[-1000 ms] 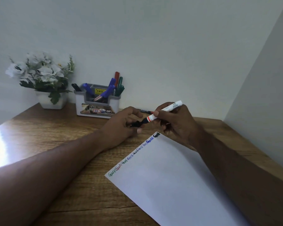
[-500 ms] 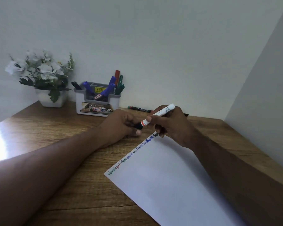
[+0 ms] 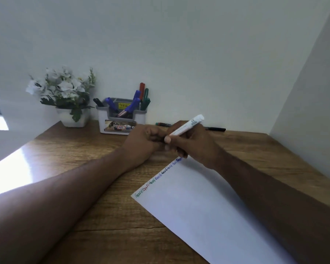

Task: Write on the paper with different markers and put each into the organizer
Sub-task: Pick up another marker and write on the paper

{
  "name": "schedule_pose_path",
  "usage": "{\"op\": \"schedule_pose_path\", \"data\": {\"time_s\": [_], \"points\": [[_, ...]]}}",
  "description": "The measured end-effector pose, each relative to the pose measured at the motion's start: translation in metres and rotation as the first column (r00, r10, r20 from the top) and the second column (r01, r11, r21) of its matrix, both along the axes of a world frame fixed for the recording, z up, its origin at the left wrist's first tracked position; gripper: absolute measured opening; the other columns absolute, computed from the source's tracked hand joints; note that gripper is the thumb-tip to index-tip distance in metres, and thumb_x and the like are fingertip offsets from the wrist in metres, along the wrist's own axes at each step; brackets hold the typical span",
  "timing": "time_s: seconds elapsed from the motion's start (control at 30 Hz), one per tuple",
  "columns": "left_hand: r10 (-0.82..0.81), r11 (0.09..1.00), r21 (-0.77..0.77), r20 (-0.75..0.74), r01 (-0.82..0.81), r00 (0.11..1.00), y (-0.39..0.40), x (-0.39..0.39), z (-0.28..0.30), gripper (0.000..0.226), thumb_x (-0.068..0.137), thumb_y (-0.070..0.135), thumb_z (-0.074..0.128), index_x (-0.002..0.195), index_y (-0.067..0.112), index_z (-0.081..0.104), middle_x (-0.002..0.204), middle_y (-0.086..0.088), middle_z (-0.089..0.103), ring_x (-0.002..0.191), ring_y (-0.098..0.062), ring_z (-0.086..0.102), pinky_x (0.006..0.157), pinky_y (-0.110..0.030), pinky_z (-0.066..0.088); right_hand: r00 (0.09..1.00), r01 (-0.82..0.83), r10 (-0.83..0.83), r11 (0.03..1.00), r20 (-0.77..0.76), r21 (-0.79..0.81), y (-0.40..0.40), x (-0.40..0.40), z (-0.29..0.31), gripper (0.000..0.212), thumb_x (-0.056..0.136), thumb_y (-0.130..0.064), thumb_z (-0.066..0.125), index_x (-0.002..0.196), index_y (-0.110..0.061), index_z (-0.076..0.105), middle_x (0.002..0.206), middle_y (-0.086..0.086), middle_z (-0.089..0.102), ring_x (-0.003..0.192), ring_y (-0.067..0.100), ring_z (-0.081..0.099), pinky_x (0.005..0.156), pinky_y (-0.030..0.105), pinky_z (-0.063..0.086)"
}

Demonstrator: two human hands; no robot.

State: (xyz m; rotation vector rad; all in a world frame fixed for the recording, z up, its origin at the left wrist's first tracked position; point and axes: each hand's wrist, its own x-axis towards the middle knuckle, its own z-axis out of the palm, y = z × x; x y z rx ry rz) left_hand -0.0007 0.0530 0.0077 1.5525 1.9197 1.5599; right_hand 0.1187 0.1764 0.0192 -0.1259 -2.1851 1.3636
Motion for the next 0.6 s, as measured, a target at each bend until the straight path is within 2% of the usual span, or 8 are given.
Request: {"op": "schedule_pose_path", "data": {"time_s": [0.13,0.2,0.27,0.33,0.4,0.47,0.53,0.6], "points": [[-0.027,0.999,-0.036,-0.006,0.027,1.0,-0.006,-0.008,0.002,0.044,0.077,0.01,0.075,0.117,0.023,0.068,0.106,0.007,0.073,0.098,-0.003,0.067,0.086,-0.022,0.052,1.0,-0.023,0.023,1.0,-0.005,0.011,0.002,-0.002,0.005,0.01,0.084,-0.005,0.069,0.09,0.004,0.066,0.066,0.004,0.067,0.054,0.009,0.06,0.048,0.018,0.045],[0.133,0.984,-0.106,-0.12,-0.146,0.984,-0.018,-0.029,0.001,0.044,0.079,0.025,0.075,0.121,0.029,0.065,0.116,0.011,0.068,0.106,-0.002,0.061,0.093,-0.021,0.046,0.998,-0.022,0.032,0.974,-0.044,0.227,0.007,-0.005,0.016,0.015,0.086,-0.005,0.067,0.1,-0.003,0.07,0.086,0.007,0.071,0.072,0.013,0.065,0.06,0.025,0.051],[0.302,0.929,-0.147,-0.227,-0.339,0.926,-0.035,-0.051,0.0,0.034,0.082,0.026,0.072,0.116,0.025,0.069,0.117,0.007,0.068,0.105,-0.004,0.06,0.088,-0.014,0.039,0.998,-0.059,0.042,0.818,0.042,0.573,0.007,-0.013,0.029,0.035,0.084,0.003,0.062,0.117,-0.01,0.067,0.111,0.001,0.067,0.093,0.003,0.062,0.078,0.016,0.048],[0.421,0.878,-0.129,-0.254,-0.462,0.871,-0.045,-0.065,-0.003,0.025,0.084,0.023,0.07,0.109,0.02,0.073,0.111,0.002,0.071,0.101,-0.01,0.062,0.086,-0.017,0.04,0.995,-0.066,-0.002,0.748,0.102,0.661,-0.003,-0.021,0.045,0.045,0.082,0.009,0.059,0.116,-0.018,0.069,0.107,-0.005,0.067,0.093,-0.002,0.059,0.079,0.007,0.042],[0.494,0.857,-0.073,-0.164,-0.51,0.854,-0.048,-0.07,-0.005,0.02,0.085,0.021,0.069,0.104,0.017,0.074,0.102,0.0,0.073,0.094,-0.011,0.063,0.084,-0.02,0.042,0.999,-0.043,0.018,0.803,0.048,0.594,-0.019,-0.033,0.059,0.031,0.083,0.003,0.065,0.105,-0.016,0.074,0.093,-0.009,0.067,0.085,-0.004,0.061,0.071,0.006,0.042],[0.537,0.841,-0.041,-0.055,-0.539,0.842,-0.045,-0.073,-0.006,0.018,0.085,0.021,0.069,0.1,0.016,0.075,0.094,0.0,0.073,0.089,-0.013,0.065,0.082,-0.024,0.047,0.993,0.027,0.028,0.898,-0.118,0.439,-0.035,-0.047,0.068,0.016,0.081,-0.006,0.072,0.094,-0.014,0.076,0.088,-0.004,0.069,0.082,0.003,0.065,0.07,0.014,0.049],[0.575,0.818,-0.037,0.076,-0.574,0.815,-0.042,-0.079,-0.008,0.016,0.084,0.021,0.069,0.098,0.017,0.076,0.089,0.0,0.073,0.087,-0.017,0.066,0.083,-0.031,0.052,0.951,0.123,-0.02,0.94,-0.309,0.319,-0.046,-0.068,0.075,0.014,0.079,-0.001,0.073,0.089,-0.012,0.075,0.089,0.004,0.07,0.081,0.013,0.068,0.074,0.022,0.054],[0.589,0.804,-0.041,0.193,-0.593,0.785,-0.041,-0.086,-0.01,0.012,0.084,0.02,0.068,0.094,0.018,0.075,0.085,0.002,0.072,0.083,-0.018,0.067,0.083,-0.04,0.056,0.914,0.186,-0.051,0.934,-0.402,0.304,-0.053,-0.089,0.081,0.015,0.081,0.006,0.067,0.088,-0.007,0.07,0.09,0.006,0.066,0.077,0.017,0.069,0.07,0.021,0.054]]}}
